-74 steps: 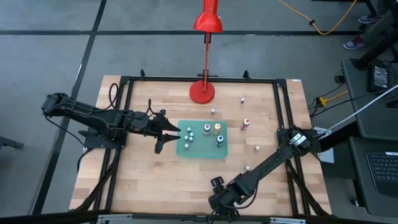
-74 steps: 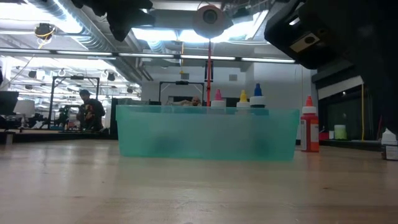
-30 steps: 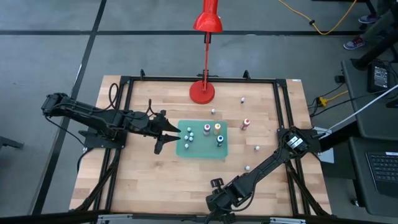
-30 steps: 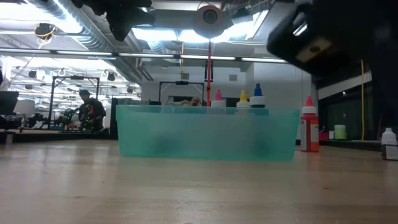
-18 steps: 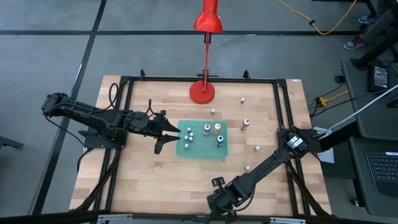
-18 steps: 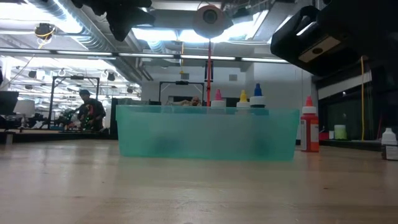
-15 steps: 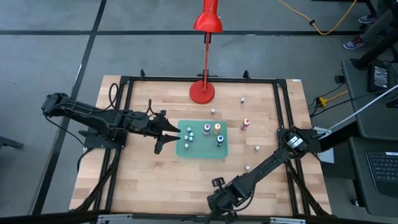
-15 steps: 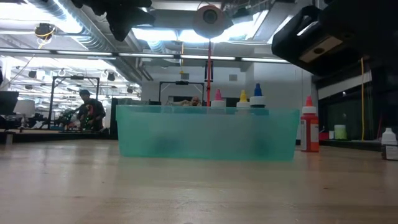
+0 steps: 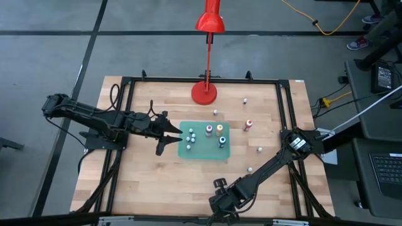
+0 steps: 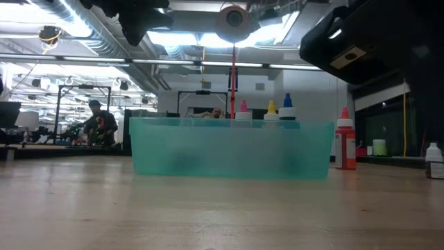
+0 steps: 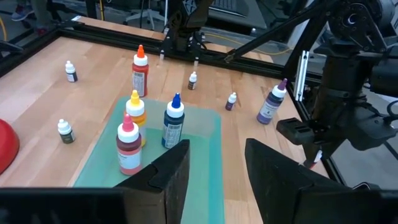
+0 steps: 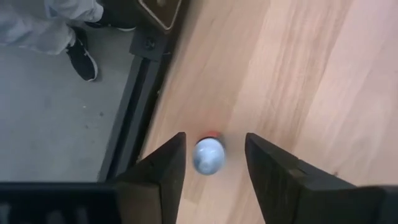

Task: Pick & Place food coloring
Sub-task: Put the small orange food coloring bottle into the green bin

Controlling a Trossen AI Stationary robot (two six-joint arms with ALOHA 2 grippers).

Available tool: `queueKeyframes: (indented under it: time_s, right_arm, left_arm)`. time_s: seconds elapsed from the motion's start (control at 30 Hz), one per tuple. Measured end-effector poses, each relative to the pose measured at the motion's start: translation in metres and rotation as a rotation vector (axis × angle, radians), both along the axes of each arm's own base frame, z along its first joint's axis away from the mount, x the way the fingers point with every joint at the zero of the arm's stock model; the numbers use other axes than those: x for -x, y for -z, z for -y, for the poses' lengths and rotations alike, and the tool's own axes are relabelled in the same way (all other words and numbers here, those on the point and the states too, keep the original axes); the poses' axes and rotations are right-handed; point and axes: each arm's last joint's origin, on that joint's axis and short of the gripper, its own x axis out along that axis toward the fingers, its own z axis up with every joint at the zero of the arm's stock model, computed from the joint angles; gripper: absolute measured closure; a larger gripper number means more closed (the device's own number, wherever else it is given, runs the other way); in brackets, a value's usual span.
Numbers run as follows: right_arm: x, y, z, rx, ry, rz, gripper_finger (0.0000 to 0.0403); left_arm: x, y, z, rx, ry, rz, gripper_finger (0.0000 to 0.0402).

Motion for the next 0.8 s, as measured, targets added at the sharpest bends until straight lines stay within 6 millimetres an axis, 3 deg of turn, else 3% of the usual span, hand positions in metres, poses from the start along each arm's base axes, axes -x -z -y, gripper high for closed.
queueKeyframes:
  time_s: [0.27,0.8]
  right_arm:
    - [-0.0007,0.0002,0.0014,0.000,0.011,-0.005,0.0259]
    - [0.0003,0.0005,0.0003,-0.047,0.016,-0.045,0.0257]
  left_arm:
    - [-0.0001,0.0001,0.0000,0.000,0.000,0.000,0.0253]
    - [0.0000,0.0000,0.0000,0.000,0.000,0.000,0.0253]
